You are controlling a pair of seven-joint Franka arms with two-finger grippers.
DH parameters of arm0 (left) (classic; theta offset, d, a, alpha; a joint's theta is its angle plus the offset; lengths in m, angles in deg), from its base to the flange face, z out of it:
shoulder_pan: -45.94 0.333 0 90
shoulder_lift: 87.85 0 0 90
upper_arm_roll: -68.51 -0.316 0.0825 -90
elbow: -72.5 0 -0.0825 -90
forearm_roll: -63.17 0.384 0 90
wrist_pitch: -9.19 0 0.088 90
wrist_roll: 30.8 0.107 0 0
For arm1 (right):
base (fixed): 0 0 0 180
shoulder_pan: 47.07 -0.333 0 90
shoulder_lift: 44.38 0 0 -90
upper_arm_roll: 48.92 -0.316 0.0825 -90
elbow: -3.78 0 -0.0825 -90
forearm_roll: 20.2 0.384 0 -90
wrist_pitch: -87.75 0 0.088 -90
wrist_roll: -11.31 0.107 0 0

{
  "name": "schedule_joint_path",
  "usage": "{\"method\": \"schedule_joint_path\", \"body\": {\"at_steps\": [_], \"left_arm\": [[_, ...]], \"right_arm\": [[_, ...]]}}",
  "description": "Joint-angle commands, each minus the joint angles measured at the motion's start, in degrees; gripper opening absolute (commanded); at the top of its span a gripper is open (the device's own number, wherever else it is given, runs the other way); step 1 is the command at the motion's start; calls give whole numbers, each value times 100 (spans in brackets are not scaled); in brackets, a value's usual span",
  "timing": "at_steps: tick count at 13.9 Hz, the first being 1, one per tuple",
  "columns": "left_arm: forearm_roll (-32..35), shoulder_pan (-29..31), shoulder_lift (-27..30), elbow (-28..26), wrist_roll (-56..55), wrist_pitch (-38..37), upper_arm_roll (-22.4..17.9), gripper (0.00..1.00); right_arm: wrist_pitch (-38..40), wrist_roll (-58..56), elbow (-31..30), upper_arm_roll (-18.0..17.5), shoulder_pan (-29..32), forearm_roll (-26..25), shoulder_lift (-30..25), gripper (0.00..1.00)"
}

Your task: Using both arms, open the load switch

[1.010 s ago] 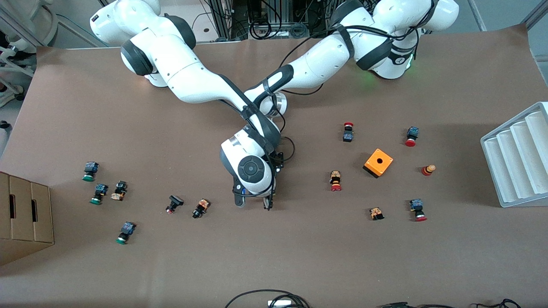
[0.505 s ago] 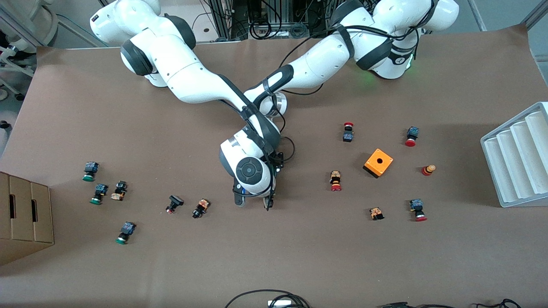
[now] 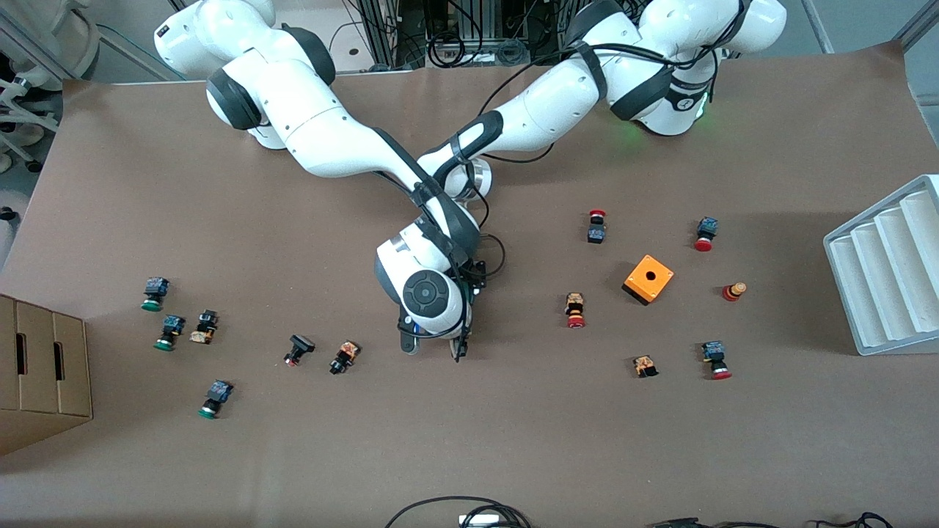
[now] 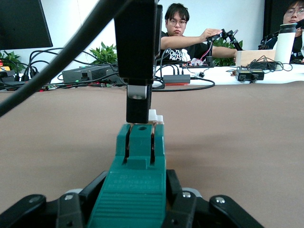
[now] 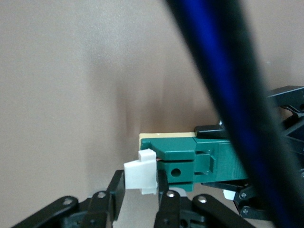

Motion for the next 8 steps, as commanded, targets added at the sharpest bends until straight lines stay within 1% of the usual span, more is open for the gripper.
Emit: {"method": "schedule_joint_path", "body": {"at_steps": [1,7,8], "left_arm": [[96,-79,-109,180,68,67,-58,46],[96,-70,-101,189,68,67,-58,48],[96,-79,-101,189,77,67,-58,48]], "right_arm": [[433,62,214,35,23,210,119,28],[513,36,144,52,32,289,-30,26],[522,27,118,122,23,342,-65,26]]}}
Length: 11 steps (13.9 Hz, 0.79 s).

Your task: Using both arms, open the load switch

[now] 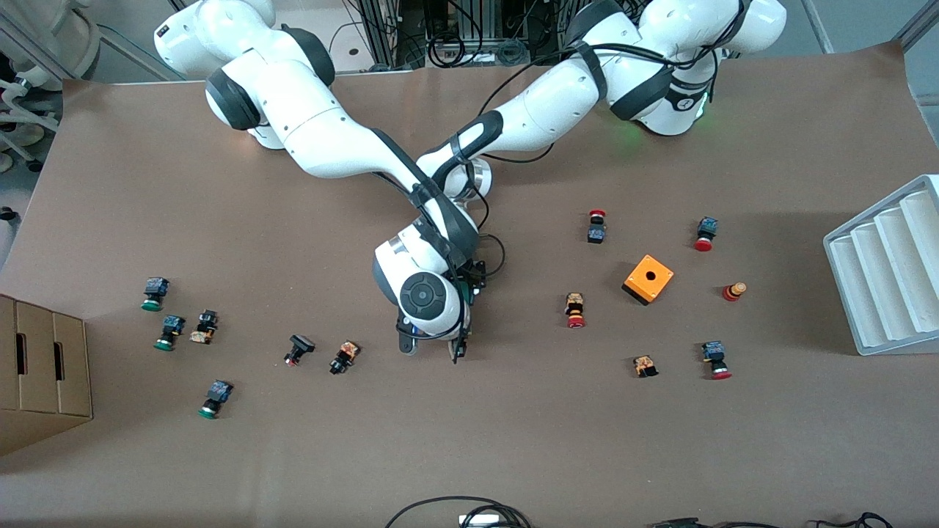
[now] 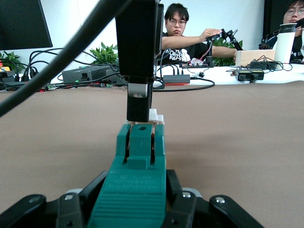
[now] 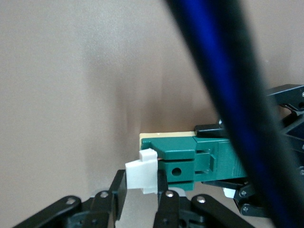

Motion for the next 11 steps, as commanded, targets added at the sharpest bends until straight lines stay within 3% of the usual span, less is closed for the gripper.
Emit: {"method": "schedule_joint_path", "body": {"at_steps": [1,11], "left_arm": [[95,-78,-101,197,70,68,-58,48],[95,-78,-101,197,70,68,-58,51]], "right_arm": [[523,18,100,131,8,271,-84,26],[541,27,39,140,-1,280,-189,25]]}}
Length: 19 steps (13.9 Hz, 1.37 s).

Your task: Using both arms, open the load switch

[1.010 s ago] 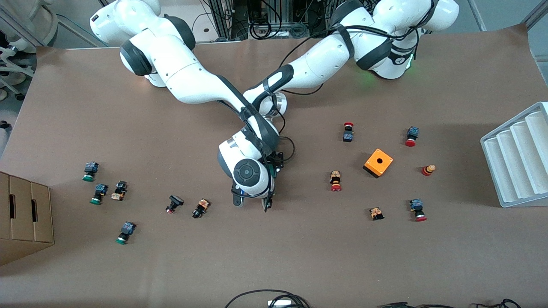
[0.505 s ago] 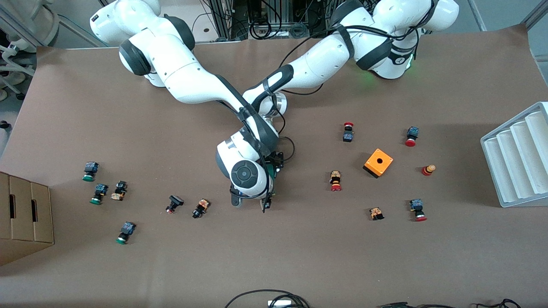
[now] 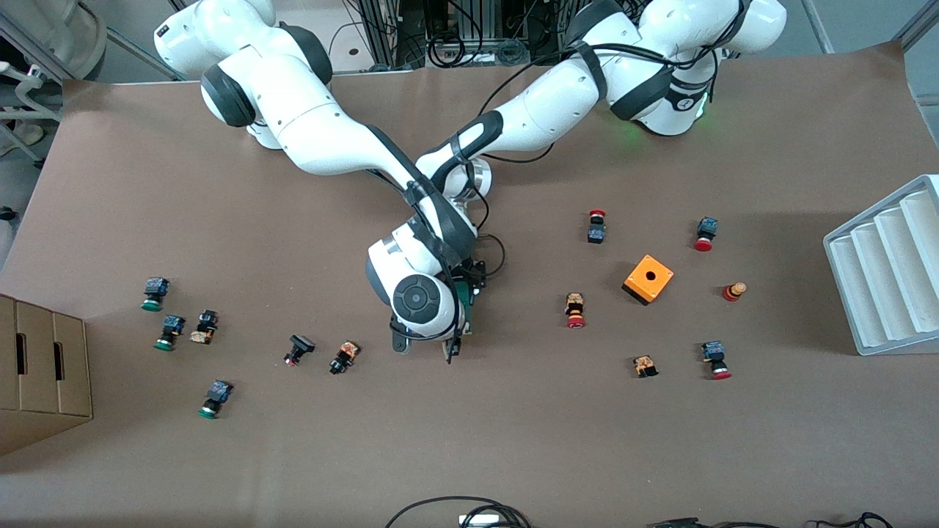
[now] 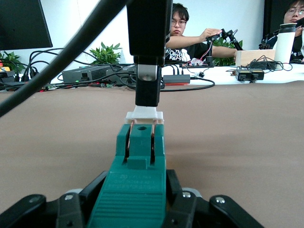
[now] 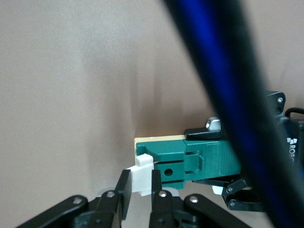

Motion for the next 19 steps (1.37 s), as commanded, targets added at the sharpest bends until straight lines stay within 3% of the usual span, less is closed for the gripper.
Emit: {"method": "schedule_joint_path", "body": {"at_steps": [1,3,4,5,12,15,19], "left_arm": [[96,-78,-101,197,58,68,-58,51],[96,-70,-101,205,67,68,-58,51],[96,-78,-101,205,67,68,-58,51],[96,-70,-101,205,67,68,-58,51],[96,-78,-101,205,67,68,-58,51],[96,-78,-101,205,67,68,-58,51],[96,-78,-101,205,67,68,-58,51]], "right_arm": [[149,27,-1,27,-5,153,-64,25],[1,27,8,35,-5,153,-12,29],[-61,27,17,44,4,153,-3,39],[-97,19,25,88,4,153,15,40],[-361,71,34,115,-57,153,182,39],[-352,150,34,106,-75,170,191,30],[-352,238,34,88,-75,170,182,36]]}}
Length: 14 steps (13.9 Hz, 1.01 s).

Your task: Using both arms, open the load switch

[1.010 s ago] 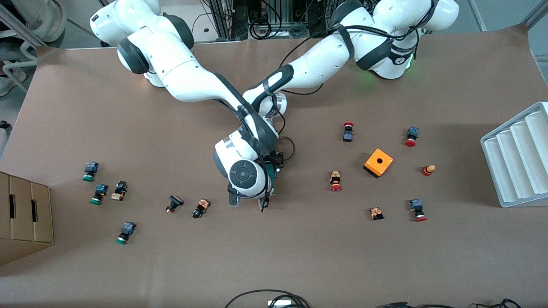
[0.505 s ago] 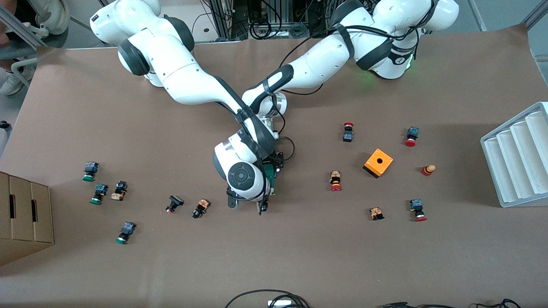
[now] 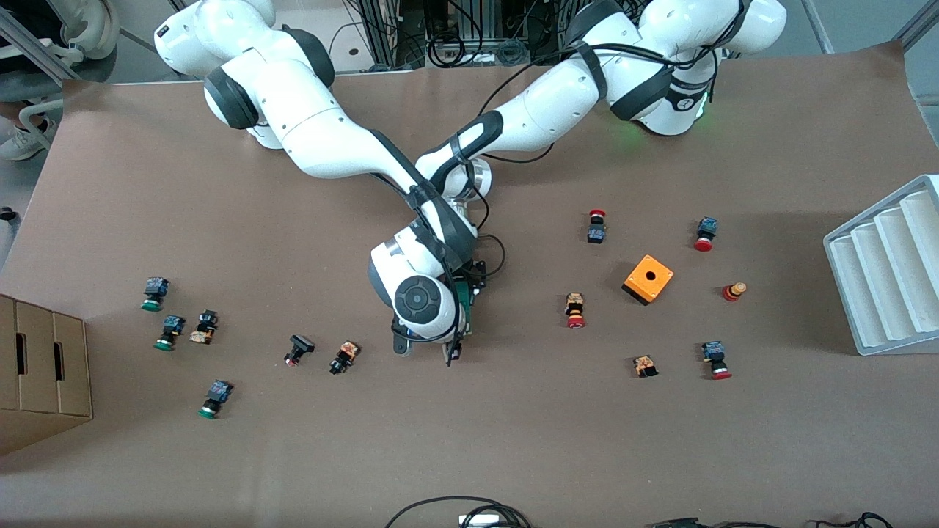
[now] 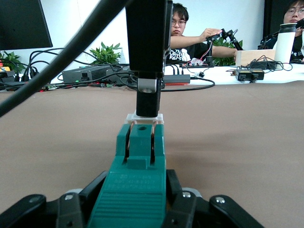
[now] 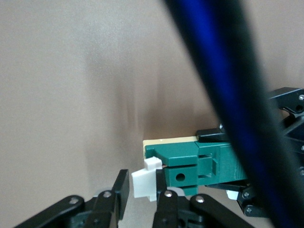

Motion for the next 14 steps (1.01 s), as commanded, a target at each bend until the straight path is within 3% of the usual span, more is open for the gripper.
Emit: {"method": "schedule_joint_path", "body": {"at_steps": [1,5,11,14], "left_arm": [[96,-79,-92,205,67,67,-58,51],[96,-79,-92,205,67,67,-58,51],[96,-79,-92,205,67,67,-58,51],[96,-79,-100,205,67,67,-58,51]], "right_arm": [[-86,118,51,20,-36,178,73,36],[-183,188,42,3,-36,213,90,47],[-148,276,33,3,-45,292,90,29],[-104,276,33,3,-37,319,73,25]]}}
